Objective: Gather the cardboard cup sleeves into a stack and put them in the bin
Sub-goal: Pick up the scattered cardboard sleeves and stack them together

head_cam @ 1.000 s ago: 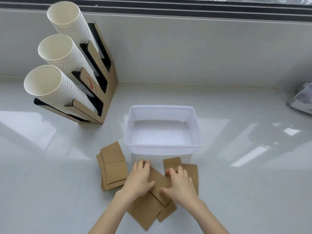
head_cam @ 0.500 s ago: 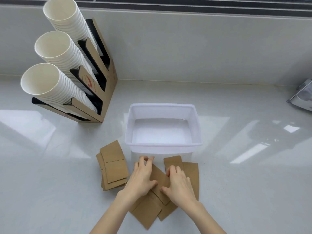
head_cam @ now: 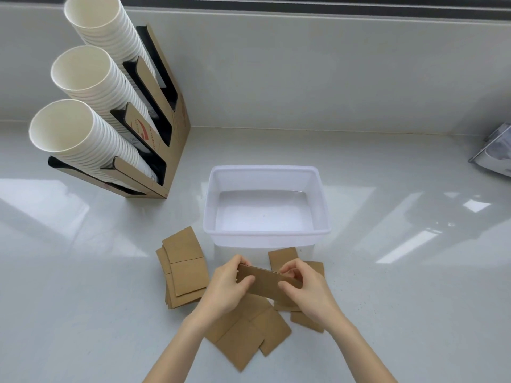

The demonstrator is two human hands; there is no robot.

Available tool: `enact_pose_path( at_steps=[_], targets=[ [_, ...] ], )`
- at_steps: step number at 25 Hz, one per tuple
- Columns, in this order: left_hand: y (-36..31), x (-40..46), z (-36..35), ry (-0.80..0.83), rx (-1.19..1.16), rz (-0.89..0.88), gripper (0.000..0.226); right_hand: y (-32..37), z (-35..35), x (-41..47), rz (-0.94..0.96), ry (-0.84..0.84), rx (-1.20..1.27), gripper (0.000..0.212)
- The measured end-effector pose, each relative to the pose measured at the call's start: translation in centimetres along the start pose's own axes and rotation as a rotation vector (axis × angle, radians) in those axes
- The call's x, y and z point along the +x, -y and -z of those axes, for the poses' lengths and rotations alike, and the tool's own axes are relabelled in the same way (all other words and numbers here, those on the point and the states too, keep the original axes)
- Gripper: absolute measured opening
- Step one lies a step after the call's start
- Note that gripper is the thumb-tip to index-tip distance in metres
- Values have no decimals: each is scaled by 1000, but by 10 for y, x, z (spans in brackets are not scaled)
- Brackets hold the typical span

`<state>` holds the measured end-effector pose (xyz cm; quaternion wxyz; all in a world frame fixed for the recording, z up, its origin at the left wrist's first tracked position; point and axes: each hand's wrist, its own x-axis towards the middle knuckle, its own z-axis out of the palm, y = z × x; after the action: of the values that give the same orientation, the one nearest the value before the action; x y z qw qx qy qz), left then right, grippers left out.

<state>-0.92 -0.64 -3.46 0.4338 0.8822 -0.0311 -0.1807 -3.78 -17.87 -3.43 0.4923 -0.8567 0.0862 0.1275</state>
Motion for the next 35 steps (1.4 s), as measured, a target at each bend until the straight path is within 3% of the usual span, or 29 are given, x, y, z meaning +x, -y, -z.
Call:
enact_pose_path(
  at_steps=[2,4,6,10,13,17,20,26,35],
  targets=[
    [-2,-3,5,-31,-51,12,14,0,9,-1,-34,-32,99,7],
    [-2,-5,9,-56,-79,7,6,-6,13,2,-99,-84,108,17],
    [-3,-6,13,-73,-89,8,3,-15,12,5,-176,-130,-27,28],
    [-7,-8,15,-105,-63,3,7,-18,-5,8,-249,-65,-407,59],
    [-8,-9,15,-111,-48,1,4,-14,-10,13,-278,-78,-513,68],
    [-8,-9,17,-121,-20,19,3,-16,-7,18,-312,-72,-452,49],
    [-10,-10,19,-132,-24,23,4,-16,2,17,-309,-81,-198,23],
    [-9,-12,21,-140,-54,42,7,-14,19,5,-279,-124,217,25],
    [-8,-14,15,-80,-229,70,11,-1,28,-16,-59,-107,195,14]
  ],
)
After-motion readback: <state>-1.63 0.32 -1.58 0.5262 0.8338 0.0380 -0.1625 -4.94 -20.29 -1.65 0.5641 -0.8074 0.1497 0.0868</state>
